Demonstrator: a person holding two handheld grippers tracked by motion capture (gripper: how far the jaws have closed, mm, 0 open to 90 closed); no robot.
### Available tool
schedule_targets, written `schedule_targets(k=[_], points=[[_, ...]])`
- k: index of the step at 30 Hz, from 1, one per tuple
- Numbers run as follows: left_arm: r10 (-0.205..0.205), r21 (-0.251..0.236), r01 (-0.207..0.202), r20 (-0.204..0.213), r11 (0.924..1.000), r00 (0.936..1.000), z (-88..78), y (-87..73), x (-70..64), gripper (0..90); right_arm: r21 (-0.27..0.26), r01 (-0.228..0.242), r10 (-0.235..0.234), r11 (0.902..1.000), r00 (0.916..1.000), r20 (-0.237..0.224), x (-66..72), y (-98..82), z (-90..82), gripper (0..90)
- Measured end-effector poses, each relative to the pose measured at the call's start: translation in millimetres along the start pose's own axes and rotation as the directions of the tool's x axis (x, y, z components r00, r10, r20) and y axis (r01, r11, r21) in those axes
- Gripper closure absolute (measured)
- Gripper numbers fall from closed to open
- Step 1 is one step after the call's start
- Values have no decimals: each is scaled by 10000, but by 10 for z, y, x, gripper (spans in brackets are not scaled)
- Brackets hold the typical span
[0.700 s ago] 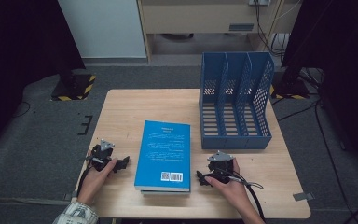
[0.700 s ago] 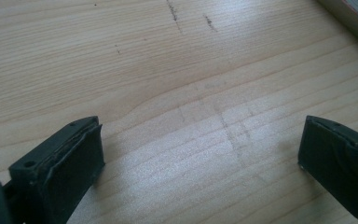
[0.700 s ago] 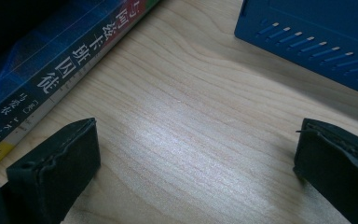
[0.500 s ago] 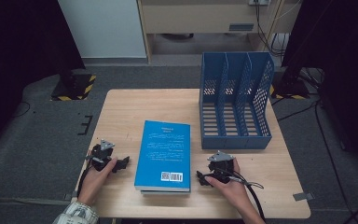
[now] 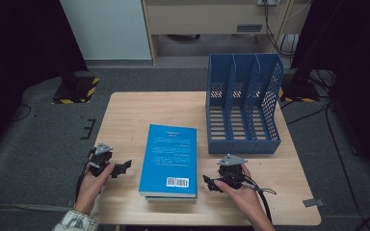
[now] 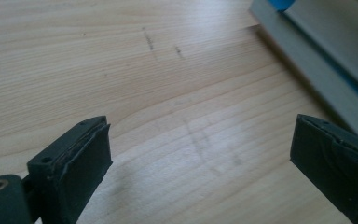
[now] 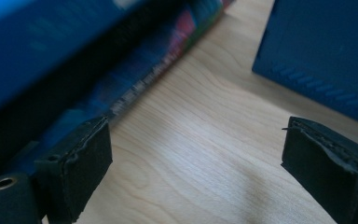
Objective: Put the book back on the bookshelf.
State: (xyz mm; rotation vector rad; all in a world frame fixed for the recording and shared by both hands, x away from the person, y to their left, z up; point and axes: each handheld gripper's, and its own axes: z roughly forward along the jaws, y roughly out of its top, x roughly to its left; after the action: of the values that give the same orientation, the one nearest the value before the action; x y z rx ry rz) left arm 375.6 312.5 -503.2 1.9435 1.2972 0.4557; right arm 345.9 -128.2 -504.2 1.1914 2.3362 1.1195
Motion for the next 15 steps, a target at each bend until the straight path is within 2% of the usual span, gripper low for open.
schedule_targets(k=[2, 3, 5, 7, 8, 10, 13, 15], points=[[15, -174, -15, 45, 9998, 10000, -73, 36, -40, 44, -289, -100, 93, 9995, 9997, -242, 58, 59, -84, 83], [-53, -421, 63, 244, 9991, 9997, -128, 75, -72, 50, -721, -156, 130, 9973, 9992, -373, 114, 141, -198, 82], [-60, -741, 104, 590, 9972, 9982, -213, 145, -123, 50, -957, 21, -56, 9954, 9993, -361, 155, 209, -275, 79], [77, -1003, 3, 799, 9950, 9968, -308, 228, -195, 49, -1236, -125, 41, 9923, 9977, -677, 200, 282, -322, 77], [211, -1071, -109, 949, 9942, 9953, -349, 266, -234, 49, -1236, -125, 41, 9923, 9977, -677, 200, 282, -322, 77], [41, -1193, 129, 1414, 9928, 9899, -405, 332, -304, 48, -1232, 31, -141, 9924, 9959, -889, 258, 345, -325, 70], [414, -1090, -237, 1633, 9938, 9857, -413, 411, -436, 47, -1288, 286, -426, 9913, 9933, -1074, 344, 437, -282, 67], [503, -999, -301, 2056, 9945, 9773, -379, 445, -523, 47, -1303, 380, -531, 9907, 9920, -1146, 385, 489, -252, 65]])
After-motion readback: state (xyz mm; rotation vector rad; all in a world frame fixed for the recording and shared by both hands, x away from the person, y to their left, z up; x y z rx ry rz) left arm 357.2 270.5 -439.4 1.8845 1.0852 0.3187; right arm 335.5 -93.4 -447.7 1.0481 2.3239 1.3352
